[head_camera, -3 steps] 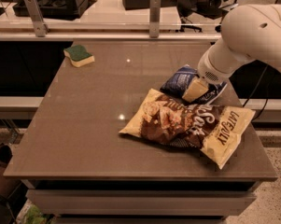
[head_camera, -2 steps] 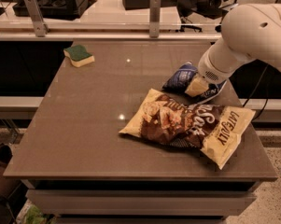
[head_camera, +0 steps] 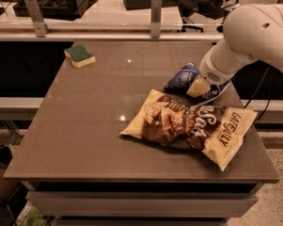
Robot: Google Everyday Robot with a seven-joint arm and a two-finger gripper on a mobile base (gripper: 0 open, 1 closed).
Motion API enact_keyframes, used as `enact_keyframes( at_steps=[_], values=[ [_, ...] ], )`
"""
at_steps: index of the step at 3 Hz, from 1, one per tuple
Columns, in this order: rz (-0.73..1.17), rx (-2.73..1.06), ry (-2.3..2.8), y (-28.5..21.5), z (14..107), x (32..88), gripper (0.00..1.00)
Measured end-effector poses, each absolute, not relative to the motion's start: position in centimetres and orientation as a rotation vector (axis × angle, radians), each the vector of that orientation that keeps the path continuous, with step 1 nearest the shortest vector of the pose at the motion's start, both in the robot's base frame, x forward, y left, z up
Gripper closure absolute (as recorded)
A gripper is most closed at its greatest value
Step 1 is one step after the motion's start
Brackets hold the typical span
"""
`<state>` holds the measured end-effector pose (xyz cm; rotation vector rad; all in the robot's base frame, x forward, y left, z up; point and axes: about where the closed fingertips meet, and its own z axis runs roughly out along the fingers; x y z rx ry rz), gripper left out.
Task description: Move blue chip bag near sponge
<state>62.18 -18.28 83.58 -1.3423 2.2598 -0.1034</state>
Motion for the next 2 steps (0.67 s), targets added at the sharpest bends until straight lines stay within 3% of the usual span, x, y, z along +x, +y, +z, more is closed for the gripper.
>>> enact_keyframes(
  at_steps=[2],
  values=[
    [-0.240,-1.363,2.211,-18.1,87.9,65.5,1.00]
  ],
)
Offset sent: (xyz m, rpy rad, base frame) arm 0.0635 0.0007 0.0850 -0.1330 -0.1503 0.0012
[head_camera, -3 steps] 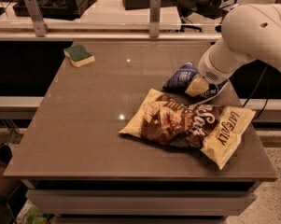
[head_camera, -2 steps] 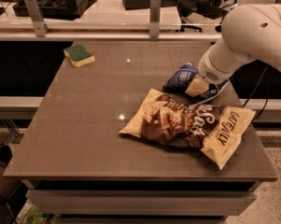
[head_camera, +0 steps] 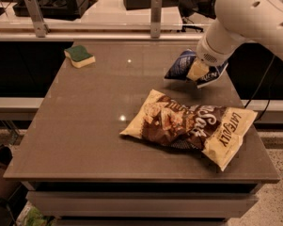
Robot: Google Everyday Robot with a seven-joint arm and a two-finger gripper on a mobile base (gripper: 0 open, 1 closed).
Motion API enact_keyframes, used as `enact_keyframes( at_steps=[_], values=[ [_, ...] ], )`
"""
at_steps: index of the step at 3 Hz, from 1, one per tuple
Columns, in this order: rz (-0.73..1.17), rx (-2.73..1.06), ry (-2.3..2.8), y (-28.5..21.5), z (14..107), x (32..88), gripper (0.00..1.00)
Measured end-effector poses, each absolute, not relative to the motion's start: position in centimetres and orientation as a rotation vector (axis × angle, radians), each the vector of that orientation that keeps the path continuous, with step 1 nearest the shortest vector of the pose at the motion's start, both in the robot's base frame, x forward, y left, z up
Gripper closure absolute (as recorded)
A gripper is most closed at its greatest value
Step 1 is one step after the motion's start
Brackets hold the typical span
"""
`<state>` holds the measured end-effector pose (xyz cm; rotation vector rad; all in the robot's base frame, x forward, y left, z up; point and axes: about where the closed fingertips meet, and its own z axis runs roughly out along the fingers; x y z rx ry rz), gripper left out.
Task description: Move blue chip bag near sponge
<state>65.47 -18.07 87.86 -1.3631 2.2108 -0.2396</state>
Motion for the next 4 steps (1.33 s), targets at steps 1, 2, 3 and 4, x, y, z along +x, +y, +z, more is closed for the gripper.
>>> enact_keyframes(
  at_steps=[1,2,3,4],
  values=[
    [-0.283,-1.339,2.153,-17.3,90.9,67.6,1.00],
    [-0.281,-1.289,2.096,-15.1,93.1,68.8,1.00],
    [-0.220,-1.217,2.029,-12.5,94.4,69.7,1.00],
    [-0.131,-1.147,1.944,-9.7,95.1,71.0,1.00]
  ],
)
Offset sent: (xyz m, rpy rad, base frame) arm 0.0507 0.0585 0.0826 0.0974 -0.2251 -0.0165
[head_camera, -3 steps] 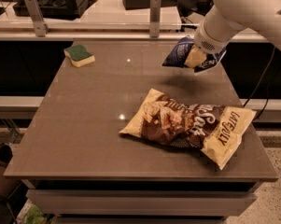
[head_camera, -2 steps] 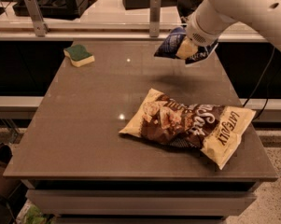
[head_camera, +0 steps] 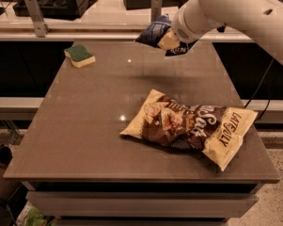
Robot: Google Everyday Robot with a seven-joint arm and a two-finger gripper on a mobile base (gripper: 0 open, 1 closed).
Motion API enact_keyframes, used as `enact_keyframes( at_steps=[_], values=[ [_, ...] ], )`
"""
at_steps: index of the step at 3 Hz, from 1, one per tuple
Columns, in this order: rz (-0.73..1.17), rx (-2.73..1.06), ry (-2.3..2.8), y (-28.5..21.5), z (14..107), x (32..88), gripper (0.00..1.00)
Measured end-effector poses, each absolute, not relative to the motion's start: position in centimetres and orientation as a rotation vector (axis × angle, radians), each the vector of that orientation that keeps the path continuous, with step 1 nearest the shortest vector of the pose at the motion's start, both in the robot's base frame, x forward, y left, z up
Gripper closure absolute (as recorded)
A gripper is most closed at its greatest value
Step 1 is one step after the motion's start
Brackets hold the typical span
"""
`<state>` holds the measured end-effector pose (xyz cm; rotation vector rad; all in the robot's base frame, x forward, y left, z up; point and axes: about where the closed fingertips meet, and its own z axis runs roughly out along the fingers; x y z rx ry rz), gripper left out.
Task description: Move blue chip bag near sponge
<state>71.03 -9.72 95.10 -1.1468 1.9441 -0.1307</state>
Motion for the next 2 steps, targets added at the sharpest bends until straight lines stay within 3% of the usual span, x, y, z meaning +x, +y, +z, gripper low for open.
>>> enact_keyframes(
  at_steps=[2],
  values=[
    [0.053,-1.069,1.794,-3.0,95.6,75.3,1.00]
  ],
)
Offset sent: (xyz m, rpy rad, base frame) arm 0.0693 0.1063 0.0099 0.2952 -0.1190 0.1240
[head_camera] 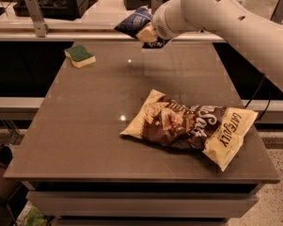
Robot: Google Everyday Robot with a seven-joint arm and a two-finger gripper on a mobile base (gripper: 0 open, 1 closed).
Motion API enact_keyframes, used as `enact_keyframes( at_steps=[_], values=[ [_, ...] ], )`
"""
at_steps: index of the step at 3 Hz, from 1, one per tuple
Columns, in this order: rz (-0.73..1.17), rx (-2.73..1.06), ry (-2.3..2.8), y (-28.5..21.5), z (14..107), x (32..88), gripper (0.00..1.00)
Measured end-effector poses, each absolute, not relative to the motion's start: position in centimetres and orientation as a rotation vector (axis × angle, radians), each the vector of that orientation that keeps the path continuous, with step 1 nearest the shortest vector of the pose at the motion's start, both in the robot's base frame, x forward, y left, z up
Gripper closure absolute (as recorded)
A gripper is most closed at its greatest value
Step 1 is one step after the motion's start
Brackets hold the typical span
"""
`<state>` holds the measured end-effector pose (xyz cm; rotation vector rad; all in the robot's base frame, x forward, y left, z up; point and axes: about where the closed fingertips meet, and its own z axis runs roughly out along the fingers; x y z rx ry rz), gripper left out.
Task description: Move blue chip bag near sponge
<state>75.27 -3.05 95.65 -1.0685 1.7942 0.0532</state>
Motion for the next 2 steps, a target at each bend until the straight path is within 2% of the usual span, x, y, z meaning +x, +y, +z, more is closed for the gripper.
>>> enact_keyframes(
  at_steps=[1,2],
  values=[
    [0.132,-1.037,1.773,1.69,94.27,78.39,1.00],
    [0.134,-1.034,1.773,1.79,94.28,78.43,1.00]
  ],
)
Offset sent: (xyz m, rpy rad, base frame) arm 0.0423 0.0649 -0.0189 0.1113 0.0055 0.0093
